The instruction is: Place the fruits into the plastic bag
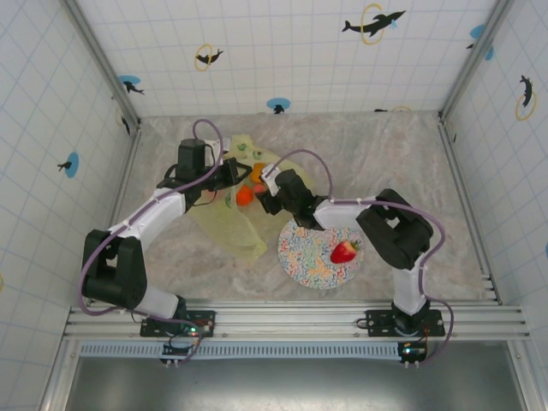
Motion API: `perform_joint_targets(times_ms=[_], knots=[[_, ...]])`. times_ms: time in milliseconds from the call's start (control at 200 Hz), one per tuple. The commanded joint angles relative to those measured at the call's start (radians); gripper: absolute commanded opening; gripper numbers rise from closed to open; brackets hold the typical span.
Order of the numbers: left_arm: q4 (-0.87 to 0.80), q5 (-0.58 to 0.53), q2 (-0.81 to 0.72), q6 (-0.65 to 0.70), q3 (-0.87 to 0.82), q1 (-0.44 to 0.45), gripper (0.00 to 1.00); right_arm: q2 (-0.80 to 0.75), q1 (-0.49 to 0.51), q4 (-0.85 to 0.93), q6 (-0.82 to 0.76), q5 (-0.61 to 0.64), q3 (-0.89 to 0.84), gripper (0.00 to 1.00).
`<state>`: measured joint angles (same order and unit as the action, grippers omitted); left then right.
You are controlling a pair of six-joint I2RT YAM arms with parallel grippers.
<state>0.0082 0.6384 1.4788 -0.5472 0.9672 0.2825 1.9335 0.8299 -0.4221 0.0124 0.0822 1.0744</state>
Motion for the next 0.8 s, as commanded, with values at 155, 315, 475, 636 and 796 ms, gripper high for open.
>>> perform_joint_targets(times_ms=[155, 315, 475, 636, 796], knots=[[-0.005, -0.003, -0.025, 0.015, -0.003, 0.0, 0.0, -0.17, -0.018, -0.013, -0.009, -0.335, -0.136, 0.69], [-0.006, -0.002, -0.022, 0.012, -0.003, 0.0, 0.0, -0.228, -0.037, 0.003, -0.008, -0.441, -0.195, 0.69], [-0.005, -0.002, -0.023, 0.013, -0.003, 0.0, 0.0, -0.289, -0.047, 0.031, -0.006, -0.458, -0.241, 0.74], [-0.005, -0.002, -0.019, 0.011, -0.003, 0.0, 0.0, -0.344, -0.062, 0.099, -0.004, -0.55, -0.25, 0.76], [-0.006, -0.003, -0.024, 0.014, -0.003, -0.001, 0.0, -0.442, -0.077, 0.199, 0.028, -0.562, -0.284, 0.77]])
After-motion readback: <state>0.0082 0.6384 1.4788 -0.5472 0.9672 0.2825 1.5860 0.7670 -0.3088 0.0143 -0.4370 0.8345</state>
